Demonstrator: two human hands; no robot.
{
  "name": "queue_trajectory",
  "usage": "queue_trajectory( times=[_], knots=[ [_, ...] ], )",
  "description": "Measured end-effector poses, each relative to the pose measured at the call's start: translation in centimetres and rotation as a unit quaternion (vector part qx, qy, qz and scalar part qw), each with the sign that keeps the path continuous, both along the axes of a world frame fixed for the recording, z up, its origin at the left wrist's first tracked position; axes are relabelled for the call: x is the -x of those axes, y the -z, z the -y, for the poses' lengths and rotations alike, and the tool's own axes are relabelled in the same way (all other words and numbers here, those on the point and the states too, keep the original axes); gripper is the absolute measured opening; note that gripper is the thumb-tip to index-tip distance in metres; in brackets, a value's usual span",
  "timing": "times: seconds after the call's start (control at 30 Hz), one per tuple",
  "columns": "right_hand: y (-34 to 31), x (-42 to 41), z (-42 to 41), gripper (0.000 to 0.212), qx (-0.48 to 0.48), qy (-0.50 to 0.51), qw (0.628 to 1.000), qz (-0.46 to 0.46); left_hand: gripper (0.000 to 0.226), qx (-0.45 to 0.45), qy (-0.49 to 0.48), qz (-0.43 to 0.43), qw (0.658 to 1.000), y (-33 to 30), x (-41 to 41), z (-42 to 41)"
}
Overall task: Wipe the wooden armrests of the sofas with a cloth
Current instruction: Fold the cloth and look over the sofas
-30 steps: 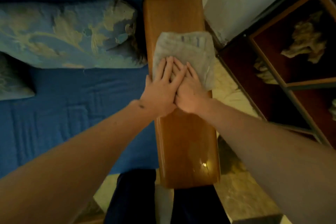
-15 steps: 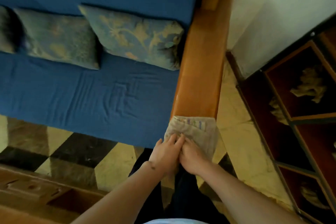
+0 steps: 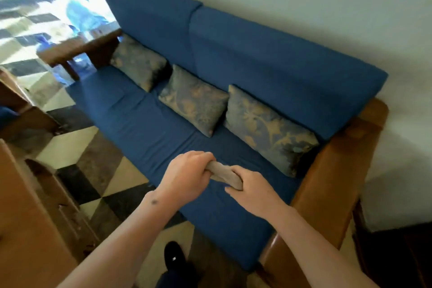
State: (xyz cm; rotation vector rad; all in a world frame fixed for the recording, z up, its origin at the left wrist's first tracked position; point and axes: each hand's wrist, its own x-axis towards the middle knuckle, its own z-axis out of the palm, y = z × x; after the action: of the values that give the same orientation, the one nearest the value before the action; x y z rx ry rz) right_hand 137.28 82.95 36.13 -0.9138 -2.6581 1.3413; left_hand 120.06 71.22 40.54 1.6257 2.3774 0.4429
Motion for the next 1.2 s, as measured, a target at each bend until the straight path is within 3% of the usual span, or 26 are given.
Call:
queue_trajectory(
  times=[0.17,0.3,0.6,0.8,0.93,1.03,1.2],
  knots=[
    [-4.6,14.5,1.4,0.018,-0.030,-0.029,0.997,-0.063,0.005,-0.044,-0.119,0.013,0.992,-4.0,12.4,6.4],
    [-8.5,27.7,4.4,0.011,-0.047,-0.114,0.989,-0.081,0.006,-0.070,-0.218,0.070,0.971,-6.5,22.7,13.4],
    [-13.3,49.3,13.5,0.012,-0.064,-0.310,0.944,-0.095,0.016,-0.147,-0.332,0.165,0.917,-9.7,36.0,27.9],
    [-13.3,62.3,17.0,0.019,-0.044,-0.366,0.922,-0.117,0.014,-0.195,-0.406,0.173,0.876,-8.2,44.8,31.7],
    [-12.6,71.7,17.8,0.025,-0.016,-0.373,0.915,-0.153,0.010,-0.185,-0.428,0.162,0.869,-7.8,52.4,32.2],
    [-12.9,81.1,17.9,0.022,0.005,-0.365,0.907,-0.209,0.011,-0.199,-0.450,0.133,0.860,-9.0,61.0,32.0],
    [-14.9,97.5,17.7,0.019,0.042,-0.354,0.900,-0.249,0.013,-0.249,-0.515,0.116,0.812,-11.4,75.1,30.7]
  ],
)
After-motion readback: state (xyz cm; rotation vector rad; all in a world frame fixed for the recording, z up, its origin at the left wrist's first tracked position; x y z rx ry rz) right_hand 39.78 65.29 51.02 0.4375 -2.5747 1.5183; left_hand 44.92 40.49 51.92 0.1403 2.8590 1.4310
